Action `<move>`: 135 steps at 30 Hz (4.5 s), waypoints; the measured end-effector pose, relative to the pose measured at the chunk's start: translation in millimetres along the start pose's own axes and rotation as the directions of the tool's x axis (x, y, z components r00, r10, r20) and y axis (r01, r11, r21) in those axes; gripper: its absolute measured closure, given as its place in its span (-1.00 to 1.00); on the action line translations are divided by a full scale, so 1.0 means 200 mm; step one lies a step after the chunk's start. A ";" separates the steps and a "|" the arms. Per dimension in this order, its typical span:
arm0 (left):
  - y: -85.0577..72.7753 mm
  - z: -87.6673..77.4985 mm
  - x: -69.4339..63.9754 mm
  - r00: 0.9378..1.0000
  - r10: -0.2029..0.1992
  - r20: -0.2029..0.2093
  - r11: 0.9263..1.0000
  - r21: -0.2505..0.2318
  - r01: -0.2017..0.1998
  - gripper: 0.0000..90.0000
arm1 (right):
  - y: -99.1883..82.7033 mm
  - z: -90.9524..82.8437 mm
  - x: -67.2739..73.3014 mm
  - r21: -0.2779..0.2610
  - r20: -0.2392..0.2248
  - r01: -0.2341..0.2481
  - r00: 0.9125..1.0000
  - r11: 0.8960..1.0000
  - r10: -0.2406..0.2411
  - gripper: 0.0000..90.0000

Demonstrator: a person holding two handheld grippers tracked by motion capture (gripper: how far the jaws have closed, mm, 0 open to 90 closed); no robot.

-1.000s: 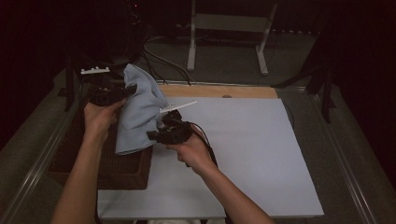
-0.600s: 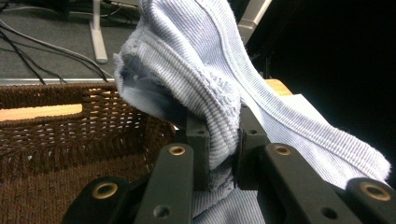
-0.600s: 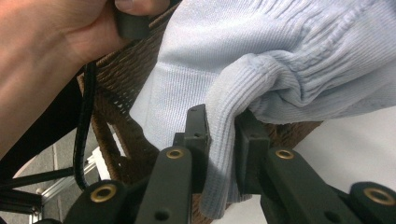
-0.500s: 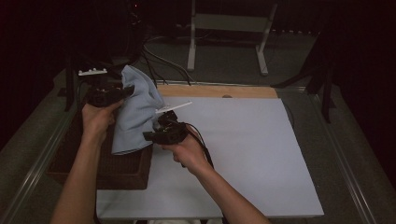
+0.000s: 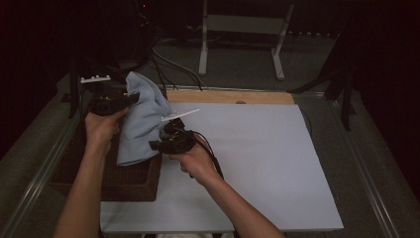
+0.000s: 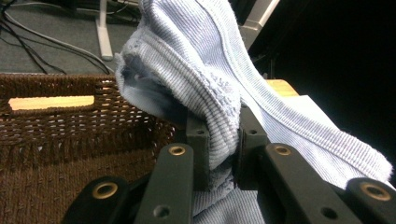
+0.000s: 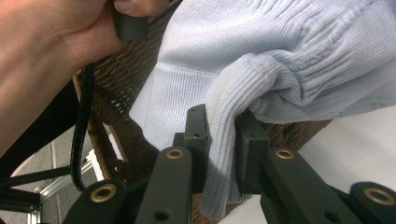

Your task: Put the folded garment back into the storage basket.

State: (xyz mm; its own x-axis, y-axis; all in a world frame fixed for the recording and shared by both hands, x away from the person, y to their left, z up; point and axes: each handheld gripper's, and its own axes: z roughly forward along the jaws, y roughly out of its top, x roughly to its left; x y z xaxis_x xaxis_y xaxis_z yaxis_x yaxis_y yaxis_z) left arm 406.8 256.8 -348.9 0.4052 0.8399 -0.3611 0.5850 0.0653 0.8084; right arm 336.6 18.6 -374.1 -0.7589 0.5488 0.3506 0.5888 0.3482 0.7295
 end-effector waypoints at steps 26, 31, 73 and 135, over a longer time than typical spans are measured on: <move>-0.01 -0.05 0.07 1.000 -0.015 -0.018 1.000 -0.010 0.015 0.81 | 0.01 0.09 0.06 0.001 0.003 0.000 1.000 1.000 0.000 0.74; -0.02 -0.07 0.08 1.000 -0.016 -0.020 1.000 -0.015 0.016 0.81 | 0.02 0.11 0.08 0.001 0.007 0.012 1.000 1.000 -0.012 0.74; -0.07 -0.20 0.21 0.998 -0.023 -0.065 1.000 -0.010 0.023 0.81 | 0.01 0.30 0.22 0.012 -0.002 -0.005 1.000 1.000 0.005 0.74; -0.21 -0.26 0.34 0.996 -0.015 -0.088 0.999 0.042 0.019 0.81 | -0.06 0.51 0.39 0.128 0.003 0.045 0.999 0.991 -0.046 0.72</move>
State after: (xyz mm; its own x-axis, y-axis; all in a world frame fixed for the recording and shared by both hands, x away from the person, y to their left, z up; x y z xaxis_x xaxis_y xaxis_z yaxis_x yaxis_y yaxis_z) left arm 372.4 339.1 -383.2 0.3328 0.8831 -0.3306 0.6217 0.0581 0.7811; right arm 298.9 133.7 -415.6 -0.7842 0.5345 0.3153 0.5849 0.4669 0.6633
